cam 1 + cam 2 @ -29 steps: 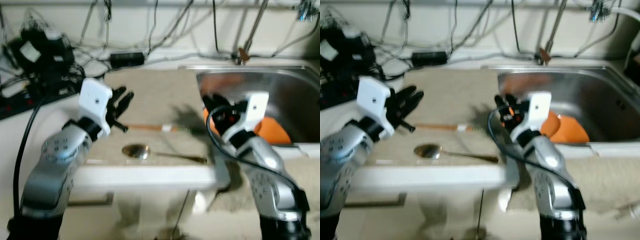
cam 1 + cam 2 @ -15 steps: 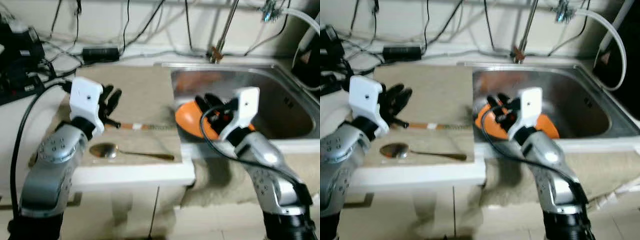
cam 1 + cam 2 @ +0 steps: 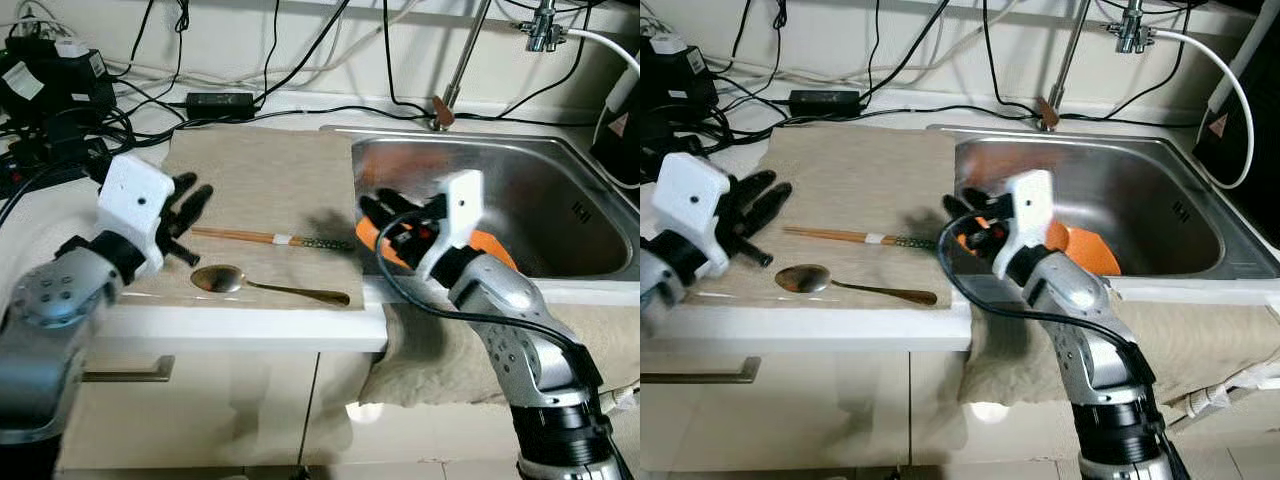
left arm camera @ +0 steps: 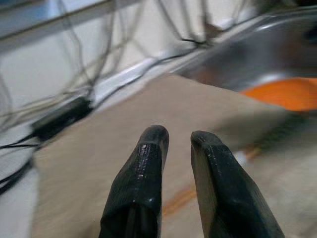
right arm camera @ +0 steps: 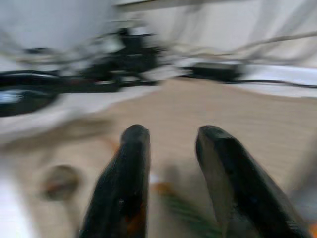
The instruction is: Kitchen organization
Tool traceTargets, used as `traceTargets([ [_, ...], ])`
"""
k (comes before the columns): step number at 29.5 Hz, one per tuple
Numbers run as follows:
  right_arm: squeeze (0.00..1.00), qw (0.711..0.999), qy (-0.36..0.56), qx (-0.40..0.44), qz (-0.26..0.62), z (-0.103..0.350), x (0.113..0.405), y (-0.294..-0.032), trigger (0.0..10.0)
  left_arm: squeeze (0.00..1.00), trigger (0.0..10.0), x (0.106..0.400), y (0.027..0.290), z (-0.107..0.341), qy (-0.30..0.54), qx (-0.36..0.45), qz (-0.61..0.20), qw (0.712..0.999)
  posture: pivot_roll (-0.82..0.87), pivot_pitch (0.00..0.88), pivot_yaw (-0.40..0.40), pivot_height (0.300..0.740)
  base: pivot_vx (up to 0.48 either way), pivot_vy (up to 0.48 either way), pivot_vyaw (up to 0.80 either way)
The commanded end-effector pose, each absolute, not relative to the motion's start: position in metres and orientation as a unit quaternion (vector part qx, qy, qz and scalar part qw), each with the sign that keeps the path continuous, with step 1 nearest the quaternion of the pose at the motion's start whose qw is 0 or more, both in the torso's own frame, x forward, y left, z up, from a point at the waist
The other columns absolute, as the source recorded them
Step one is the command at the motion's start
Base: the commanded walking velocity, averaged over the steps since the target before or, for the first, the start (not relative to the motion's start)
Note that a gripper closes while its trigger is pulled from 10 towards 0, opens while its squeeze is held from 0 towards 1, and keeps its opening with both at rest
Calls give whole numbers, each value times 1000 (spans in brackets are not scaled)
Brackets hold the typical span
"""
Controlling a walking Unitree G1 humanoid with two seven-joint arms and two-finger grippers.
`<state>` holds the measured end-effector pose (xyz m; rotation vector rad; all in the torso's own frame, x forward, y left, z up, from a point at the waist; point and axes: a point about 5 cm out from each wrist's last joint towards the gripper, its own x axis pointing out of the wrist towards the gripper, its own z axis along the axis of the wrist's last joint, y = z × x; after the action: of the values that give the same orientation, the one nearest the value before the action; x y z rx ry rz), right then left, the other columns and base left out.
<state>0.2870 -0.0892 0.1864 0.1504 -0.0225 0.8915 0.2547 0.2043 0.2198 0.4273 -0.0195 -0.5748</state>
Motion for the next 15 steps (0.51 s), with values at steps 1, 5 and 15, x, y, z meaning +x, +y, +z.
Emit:
traceTargets([
  [1,1000,865,0,68,497,190,281,-81,10000,0,10000,246,200,219,5,207,-341,917,-15,0,-61,740,0,0,0],
  [5,1000,796,41,1,604,186,274,-74,10000,0,10000,219,203,205,95,208,-452,862,-15,0,-65,740,0,0,0],
  [15,1000,738,97,-81,663,178,271,-69,10000,0,10000,212,204,195,125,208,-450,859,-4,0,-98,740,0,0,0],
])
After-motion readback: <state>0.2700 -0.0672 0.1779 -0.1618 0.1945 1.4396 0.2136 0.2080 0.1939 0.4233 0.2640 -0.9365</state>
